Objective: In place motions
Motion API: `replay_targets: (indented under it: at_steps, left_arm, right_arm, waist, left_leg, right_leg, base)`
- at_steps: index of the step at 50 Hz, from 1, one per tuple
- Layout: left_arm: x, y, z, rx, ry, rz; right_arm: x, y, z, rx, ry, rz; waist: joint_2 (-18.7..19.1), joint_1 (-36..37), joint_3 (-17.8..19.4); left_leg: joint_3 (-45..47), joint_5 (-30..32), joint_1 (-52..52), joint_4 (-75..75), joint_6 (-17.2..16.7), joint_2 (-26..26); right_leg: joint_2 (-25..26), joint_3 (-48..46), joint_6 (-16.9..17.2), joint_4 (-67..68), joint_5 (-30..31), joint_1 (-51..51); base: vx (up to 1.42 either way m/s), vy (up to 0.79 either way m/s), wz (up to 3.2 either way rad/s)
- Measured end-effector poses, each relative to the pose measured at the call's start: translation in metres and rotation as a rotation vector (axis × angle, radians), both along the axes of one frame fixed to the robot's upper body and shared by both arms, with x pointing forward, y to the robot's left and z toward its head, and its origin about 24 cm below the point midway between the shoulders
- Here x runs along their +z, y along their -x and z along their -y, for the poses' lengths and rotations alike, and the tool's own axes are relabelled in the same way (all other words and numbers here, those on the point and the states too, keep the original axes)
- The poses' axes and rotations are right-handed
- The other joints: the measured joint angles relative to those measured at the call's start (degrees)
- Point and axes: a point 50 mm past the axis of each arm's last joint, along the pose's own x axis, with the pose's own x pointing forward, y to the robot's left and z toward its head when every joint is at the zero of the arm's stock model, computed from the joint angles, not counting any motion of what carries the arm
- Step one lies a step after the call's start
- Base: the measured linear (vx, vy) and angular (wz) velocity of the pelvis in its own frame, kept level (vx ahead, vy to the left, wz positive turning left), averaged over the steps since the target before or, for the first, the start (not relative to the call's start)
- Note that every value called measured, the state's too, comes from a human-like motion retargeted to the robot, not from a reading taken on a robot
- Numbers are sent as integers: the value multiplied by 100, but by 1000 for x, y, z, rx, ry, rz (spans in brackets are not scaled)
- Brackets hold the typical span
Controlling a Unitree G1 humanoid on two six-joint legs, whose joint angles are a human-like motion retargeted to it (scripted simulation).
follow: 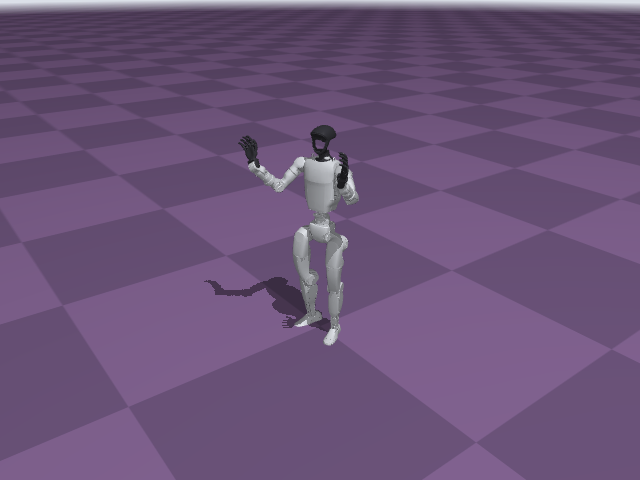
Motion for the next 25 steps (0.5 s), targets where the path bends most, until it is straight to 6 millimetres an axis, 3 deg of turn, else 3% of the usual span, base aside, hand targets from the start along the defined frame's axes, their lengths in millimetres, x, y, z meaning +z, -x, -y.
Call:
replay_targets:
  at_steps: [5,8,12,15,17,20,23,25]
  left_arm:
    - [-53,3,-38,56,55,-221]
    - [-90,16,-52,105,2,-355]
    - [-162,41,-59,58,9,-583]
    - [-239,59,-48,-34,65,-902]
    - [-293,76,-35,-121,88,-1165]
    - [-377,116,-4,-273,104,-1644]
    - [-441,186,20,-378,122,-2250]
    - [-459,238,31,-452,148,-2624]
  right_arm:
    - [-45,-6,17,209,-78,-109]
    - [-85,-6,25,232,-44,-364]
    - [-166,-7,25,322,-28,-961]
    - [-249,1,14,486,-70,-1564]
    - [-312,22,5,585,-219,-1966]
    - [-394,82,-17,715,-601,-2475]
    - [-443,152,-50,846,-985,-2664]
    - [-457,200,-73,875,-1259,-2708]
  waist:
    - [-2,-31,109]
    - [-18,-67,223]
    - [-17,-160,373]
    - [-8,-202,476]
    - [0,-208,545]
    - [11,-189,621]
    - [-10,-158,677]
    - [-45,-154,716]
  left_leg:
    - [15,1,-2,3,-7,30]
    - [28,1,19,1,-13,49]
    - [42,-1,60,-6,-22,73]
    - [80,-9,114,-15,-25,94]
    - [110,-15,155,-23,-26,107]
    - [136,-24,197,-32,-27,119]
    - [128,-27,219,-34,-25,116]
    - [115,-26,223,-34,-27,113]
  right_leg:
    - [26,21,-10,3,-2,-12]
    - [38,35,-15,2,-1,1]
    - [53,51,-18,3,1,24]
    - [67,78,-25,8,4,45]
    - [77,103,-32,11,7,61]
    - [88,121,-38,13,9,77]
    - [92,118,-37,10,6,100]
    - [95,103,-34,4,0,118]
  base:
    - [0,0,0]
    - [0,0,0]
    - [0,0,0]
    - [0,0,0]
    - [0,0,0]
    - [0,0,0]
    - [0,0,0]
    - [0,0,0]
